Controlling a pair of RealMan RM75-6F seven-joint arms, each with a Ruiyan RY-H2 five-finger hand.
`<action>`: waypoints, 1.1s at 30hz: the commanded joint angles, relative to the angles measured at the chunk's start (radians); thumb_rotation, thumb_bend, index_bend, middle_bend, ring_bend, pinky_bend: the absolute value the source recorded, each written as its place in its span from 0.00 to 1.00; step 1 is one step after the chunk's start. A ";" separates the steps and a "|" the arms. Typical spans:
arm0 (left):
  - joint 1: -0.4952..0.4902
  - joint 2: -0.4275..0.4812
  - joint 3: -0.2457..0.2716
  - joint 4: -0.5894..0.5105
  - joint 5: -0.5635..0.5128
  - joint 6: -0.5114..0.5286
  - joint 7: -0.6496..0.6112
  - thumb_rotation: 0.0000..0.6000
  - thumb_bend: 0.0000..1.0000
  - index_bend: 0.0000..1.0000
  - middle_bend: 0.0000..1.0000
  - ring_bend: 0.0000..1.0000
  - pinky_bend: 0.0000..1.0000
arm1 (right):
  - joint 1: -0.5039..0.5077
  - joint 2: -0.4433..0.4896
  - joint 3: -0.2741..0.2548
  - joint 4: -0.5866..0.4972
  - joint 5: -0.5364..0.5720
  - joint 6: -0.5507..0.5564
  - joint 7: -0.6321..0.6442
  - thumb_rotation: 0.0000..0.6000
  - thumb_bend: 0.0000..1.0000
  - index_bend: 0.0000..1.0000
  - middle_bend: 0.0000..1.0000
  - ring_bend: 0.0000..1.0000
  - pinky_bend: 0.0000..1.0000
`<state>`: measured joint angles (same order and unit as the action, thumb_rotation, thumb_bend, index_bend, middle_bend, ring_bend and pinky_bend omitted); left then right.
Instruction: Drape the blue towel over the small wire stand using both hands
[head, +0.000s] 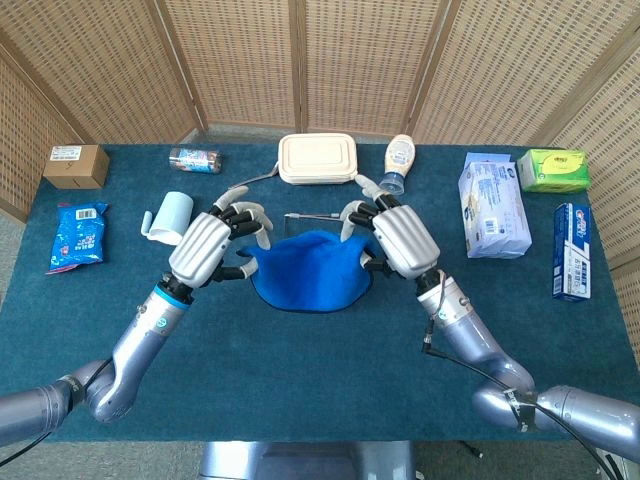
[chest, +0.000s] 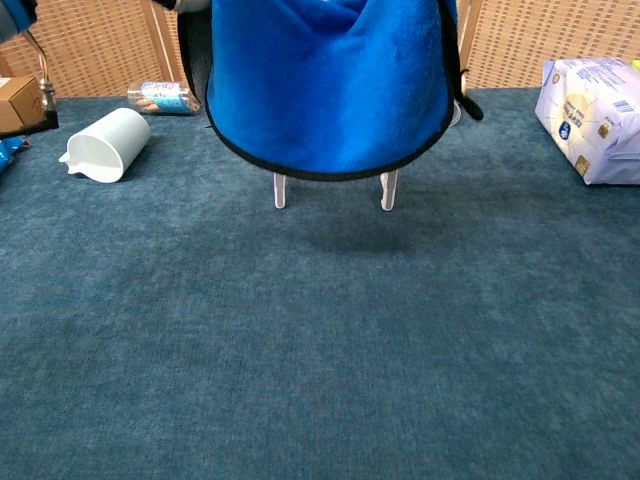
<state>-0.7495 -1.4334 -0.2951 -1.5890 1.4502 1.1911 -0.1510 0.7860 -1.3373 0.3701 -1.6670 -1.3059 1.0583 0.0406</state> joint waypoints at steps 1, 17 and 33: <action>-0.011 -0.002 -0.016 0.004 -0.016 -0.007 -0.009 1.00 0.51 0.81 0.44 0.30 0.12 | 0.012 0.004 0.011 0.013 0.016 -0.011 0.002 1.00 0.45 1.00 0.39 0.03 0.20; -0.094 -0.038 -0.103 0.122 -0.082 -0.042 -0.049 1.00 0.50 0.82 0.44 0.30 0.12 | 0.085 -0.010 0.070 0.117 0.103 -0.062 0.020 1.00 0.44 1.00 0.40 0.03 0.20; -0.166 -0.092 -0.143 0.270 -0.147 -0.085 -0.088 1.00 0.50 0.82 0.44 0.30 0.11 | 0.157 -0.049 0.095 0.239 0.180 -0.104 -0.009 1.00 0.44 1.00 0.40 0.03 0.20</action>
<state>-0.9081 -1.5197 -0.4368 -1.3304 1.3092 1.1131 -0.2356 0.9355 -1.3801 0.4648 -1.4384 -1.1310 0.9601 0.0358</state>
